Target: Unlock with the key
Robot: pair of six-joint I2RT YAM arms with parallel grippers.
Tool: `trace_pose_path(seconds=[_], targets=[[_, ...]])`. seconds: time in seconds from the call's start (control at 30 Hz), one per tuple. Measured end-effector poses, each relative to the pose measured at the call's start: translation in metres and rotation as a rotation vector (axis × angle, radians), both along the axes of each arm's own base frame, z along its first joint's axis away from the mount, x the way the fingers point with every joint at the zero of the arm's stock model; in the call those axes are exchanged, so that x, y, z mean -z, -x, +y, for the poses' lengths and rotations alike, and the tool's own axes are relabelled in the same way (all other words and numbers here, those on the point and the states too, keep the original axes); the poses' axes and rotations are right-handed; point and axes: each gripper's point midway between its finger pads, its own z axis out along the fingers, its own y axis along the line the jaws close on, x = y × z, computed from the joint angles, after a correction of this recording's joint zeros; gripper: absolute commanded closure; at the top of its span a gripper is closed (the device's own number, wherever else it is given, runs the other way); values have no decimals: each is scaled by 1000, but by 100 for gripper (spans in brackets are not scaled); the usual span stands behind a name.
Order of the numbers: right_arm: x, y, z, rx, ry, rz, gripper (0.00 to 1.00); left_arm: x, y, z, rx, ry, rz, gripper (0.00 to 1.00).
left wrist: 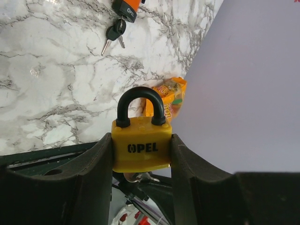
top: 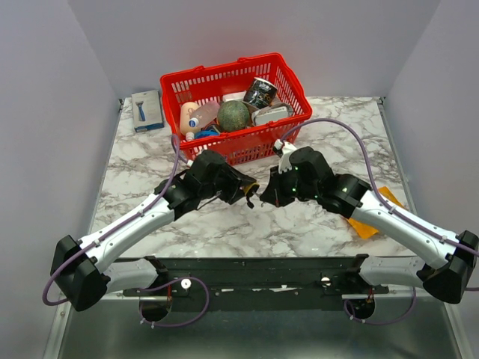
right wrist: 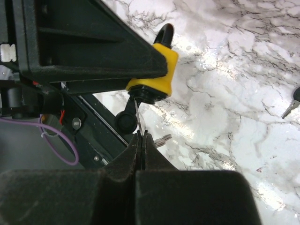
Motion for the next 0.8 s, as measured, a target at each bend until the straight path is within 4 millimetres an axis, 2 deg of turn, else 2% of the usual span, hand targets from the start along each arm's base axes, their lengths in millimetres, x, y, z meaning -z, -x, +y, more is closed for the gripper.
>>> trace_pose_path(seconds=[0.27, 0.8], targets=[[1, -8, -7, 45, -6, 18, 99, -1, 0, -1, -3, 9, -1, 100], [3, -14, -5, 65, -35, 69, 99, -1, -3, 0, -29, 11, 0, 100]])
